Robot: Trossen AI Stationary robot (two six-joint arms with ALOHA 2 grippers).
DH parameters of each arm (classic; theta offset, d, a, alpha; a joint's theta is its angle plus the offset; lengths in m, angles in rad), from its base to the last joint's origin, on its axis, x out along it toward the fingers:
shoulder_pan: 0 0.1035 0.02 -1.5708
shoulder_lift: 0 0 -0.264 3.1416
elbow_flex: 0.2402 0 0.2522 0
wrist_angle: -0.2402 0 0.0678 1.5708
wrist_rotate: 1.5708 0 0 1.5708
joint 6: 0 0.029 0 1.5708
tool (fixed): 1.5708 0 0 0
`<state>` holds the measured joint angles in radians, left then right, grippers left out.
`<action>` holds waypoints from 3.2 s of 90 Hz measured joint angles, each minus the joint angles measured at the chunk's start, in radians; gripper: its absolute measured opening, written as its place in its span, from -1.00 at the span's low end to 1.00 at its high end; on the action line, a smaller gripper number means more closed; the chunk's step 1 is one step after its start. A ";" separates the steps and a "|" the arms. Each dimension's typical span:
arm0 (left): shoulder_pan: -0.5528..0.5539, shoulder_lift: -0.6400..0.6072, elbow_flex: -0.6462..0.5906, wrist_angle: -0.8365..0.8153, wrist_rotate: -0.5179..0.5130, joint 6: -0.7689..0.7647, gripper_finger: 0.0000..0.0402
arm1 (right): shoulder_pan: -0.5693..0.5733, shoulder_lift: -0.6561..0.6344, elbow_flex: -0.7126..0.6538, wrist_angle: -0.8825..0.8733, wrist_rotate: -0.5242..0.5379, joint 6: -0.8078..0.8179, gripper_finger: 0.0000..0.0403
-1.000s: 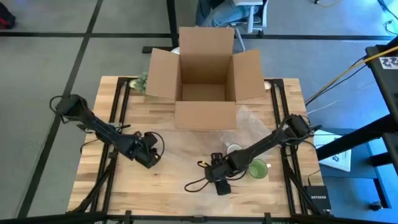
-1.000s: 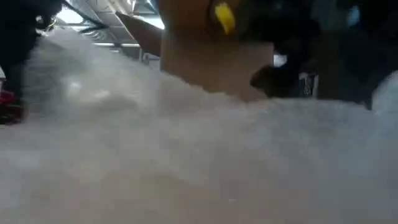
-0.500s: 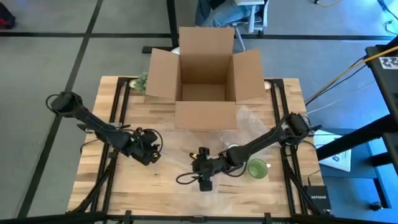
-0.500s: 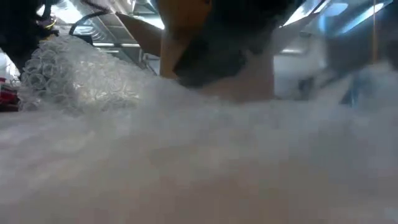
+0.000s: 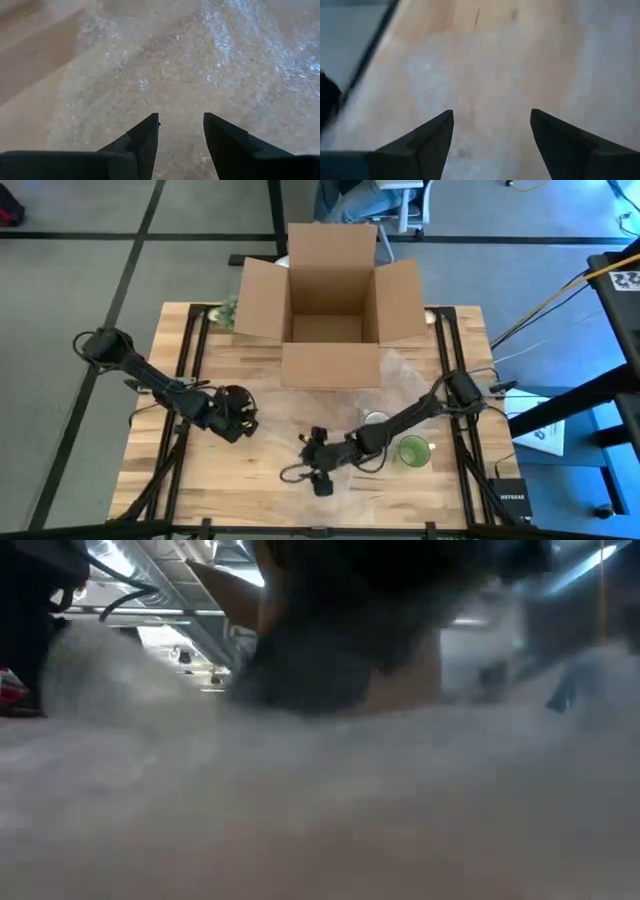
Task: Wrap mug
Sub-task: Wrap the white mug with bubble wrap
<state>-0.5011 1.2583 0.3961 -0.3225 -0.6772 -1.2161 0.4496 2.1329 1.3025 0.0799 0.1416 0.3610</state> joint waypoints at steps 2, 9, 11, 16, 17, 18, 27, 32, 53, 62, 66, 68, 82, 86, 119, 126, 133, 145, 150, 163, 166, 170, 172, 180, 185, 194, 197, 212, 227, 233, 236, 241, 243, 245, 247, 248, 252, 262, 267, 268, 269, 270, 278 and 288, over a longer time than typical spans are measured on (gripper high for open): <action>0.000 0.000 -0.002 0.000 0.000 -0.001 -0.30 | 0.006 0.009 0.000 -0.003 -0.003 0.006 0.25; 0.000 0.001 -0.016 -0.003 0.001 -0.007 -0.30 | 0.029 0.030 0.009 -0.005 -0.012 0.025 0.25; 0.000 0.001 -0.020 -0.008 0.001 -0.012 -0.30 | 0.035 0.031 0.012 -0.005 -0.022 0.025 0.25; 0.000 0.001 -0.033 -0.009 0.001 -0.030 -0.30 | 0.054 0.030 0.018 -0.005 -0.057 0.025 0.25; 0.000 0.001 -0.036 -0.009 0.003 -0.033 -0.30 | 0.058 0.030 0.019 -0.004 -0.066 0.025 0.25; 0.000 0.001 -0.040 -0.009 0.004 -0.036 -0.30 | 0.062 0.029 0.021 -0.003 -0.075 0.025 0.25; 0.000 0.001 -0.062 -0.012 0.008 -0.073 -0.30 | 0.096 0.021 0.020 -0.026 -0.157 0.037 0.25; -0.001 0.000 -0.076 -0.005 0.007 -0.095 -0.30 | 0.108 0.017 0.026 -0.038 -0.199 0.058 0.25; -0.003 -0.009 -0.072 -0.010 0.024 -0.076 -0.30 | 0.111 0.015 0.188 -0.268 -0.224 0.078 0.25; -0.003 -0.022 -0.034 -0.012 0.060 -0.015 -0.30 | 0.101 0.015 0.310 -0.432 -0.198 0.028 0.25; -0.006 -0.034 -0.012 -0.013 0.067 0.019 -0.30 | 0.100 0.015 0.372 -0.526 -0.192 0.006 0.25; -0.008 -0.040 -0.001 -0.014 0.068 0.034 -0.30 | 0.100 0.015 0.403 -0.574 -0.187 -0.001 0.25; -0.031 -0.089 0.064 -0.016 0.059 0.113 -0.30 | 0.118 0.000 0.588 -0.943 -0.129 -0.031 0.25; -0.039 -0.103 0.080 -0.021 0.058 0.126 -0.30 | 0.132 -0.016 0.608 -1.022 -0.103 -0.026 0.25; -0.086 -0.166 0.116 -0.052 0.062 0.102 -0.30 | 0.209 -0.363 0.329 -1.332 0.181 0.265 0.25; -0.087 -0.166 0.116 -0.053 0.065 0.095 -0.30 | 0.190 -0.460 0.176 -1.232 0.192 0.276 0.25; -0.087 -0.166 0.116 -0.049 0.065 0.090 -0.30 | 0.159 -0.540 0.015 -1.120 0.171 0.278 0.25; -0.087 -0.166 0.116 -0.036 0.067 0.077 -0.30 | 0.106 -0.597 -0.183 -0.967 0.088 0.262 0.25; -0.087 -0.166 0.116 -0.027 0.068 0.077 -0.30 | 0.090 -0.597 -0.228 -0.957 0.075 0.255 0.25; -0.099 -0.166 0.116 -0.027 0.071 0.051 -0.30 | 0.050 -0.590 -0.264 -0.916 0.016 0.213 0.24; -0.105 -0.166 0.116 -0.026 0.070 0.044 -0.30 | 0.043 -0.583 -0.265 -0.905 0.004 0.206 0.21; -0.112 -0.166 0.116 -0.026 0.068 0.030 -0.30 | 0.035 -0.575 -0.265 -0.898 -0.012 0.195 0.14; -0.116 -0.166 0.116 -0.024 0.067 0.021 -0.30 | 0.030 -0.571 -0.265 -0.898 -0.020 0.188 0.10; -0.128 -0.165 0.116 -0.016 0.062 -0.003 -0.30 | 0.019 -0.550 -0.265 -0.903 -0.046 0.176 -0.15; -0.132 -0.165 0.116 0.001 0.057 -0.001 -0.30 | 0.020 -0.537 -0.265 -0.907 -0.050 0.175 -0.34; -0.137 -0.165 0.116 0.035 0.047 0.034 -0.30 | 0.021 -0.529 -0.265 -0.896 -0.049 0.152 -0.75; -0.137 -0.165 0.116 0.045 0.045 0.042 -0.30 | 0.021 -0.529 -0.264 -0.891 -0.049 0.152 -0.87; -0.137 -0.165 0.116 0.084 0.053 0.065 -0.30 | 0.022 -0.533 -0.174 -0.927 -0.051 0.150 -0.91; -0.137 -0.164 0.116 0.080 0.060 0.065 -0.30 | 0.022 -0.522 -0.047 -0.778 -0.038 0.060 -0.96; -0.136 -0.164 0.116 0.080 0.064 0.065 -0.30 | 0.021 -0.485 -0.010 -0.661 -0.028 0.000 -0.96; -0.136 -0.164 0.116 0.080 0.064 0.066 -0.30 | 0.021 -0.459 0.014 -0.624 -0.028 -0.030 -0.97; -0.136 -0.164 0.116 0.079 0.065 0.070 -0.30 | 0.019 -0.398 0.071 -0.608 -0.018 -0.085 -0.98; -0.136 -0.164 0.116 0.079 0.068 0.071 -0.30 | 0.016 -0.369 0.101 -0.611 -0.011 -0.102 -0.98; -0.136 -0.164 0.116 0.079 0.069 0.071 -0.30 | 0.014 -0.339 0.133 -0.614 -0.007 -0.119 -0.98; -0.136 -0.164 0.116 0.080 0.069 0.072 -0.30 | 0.013 -0.306 0.167 -0.617 -0.003 -0.134 -0.98; -0.136 -0.164 0.116 0.079 0.069 0.072 -0.30 | 0.012 -0.289 0.185 -0.620 -0.001 -0.140 -0.98; -0.136 -0.164 0.116 0.078 0.071 0.075 -0.30 | 0.001 -0.216 0.264 -0.649 0.012 -0.167 -0.98; -0.136 -0.164 0.116 0.076 0.072 0.080 -0.30 | -0.035 -0.041 0.467 -0.775 0.007 -0.187 -0.98; -0.136 -0.164 0.116 0.071 0.072 0.081 -0.30 | -0.061 0.040 0.569 -0.842 -0.031 -0.187 -0.98; -0.136 -0.164 0.116 0.070 0.072 0.081 -0.30 | -0.067 0.056 0.589 -0.854 -0.039 -0.187 -0.98; -0.136 -0.164 0.116 0.069 0.072 0.082 -0.30 | -0.072 0.070 0.608 -0.867 -0.048 -0.187 -0.98; -0.136 -0.164 0.116 0.070 0.073 0.084 -0.30 | -0.078 0.084 0.627 -0.881 -0.057 -0.187 -0.98; -0.136 -0.164 0.116 0.070 0.079 0.104 -0.30 | -0.118 0.175 0.756 -0.947 -0.107 -0.187 -0.98; -0.136 -0.164 0.116 0.071 0.093 0.117 -0.30 | -0.155 0.239 0.870 -0.991 -0.151 -0.188 -0.98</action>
<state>-0.6373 1.0939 0.5121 -0.2520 -0.5841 -1.0989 0.2943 2.3723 2.1726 -0.9113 -0.0094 0.1734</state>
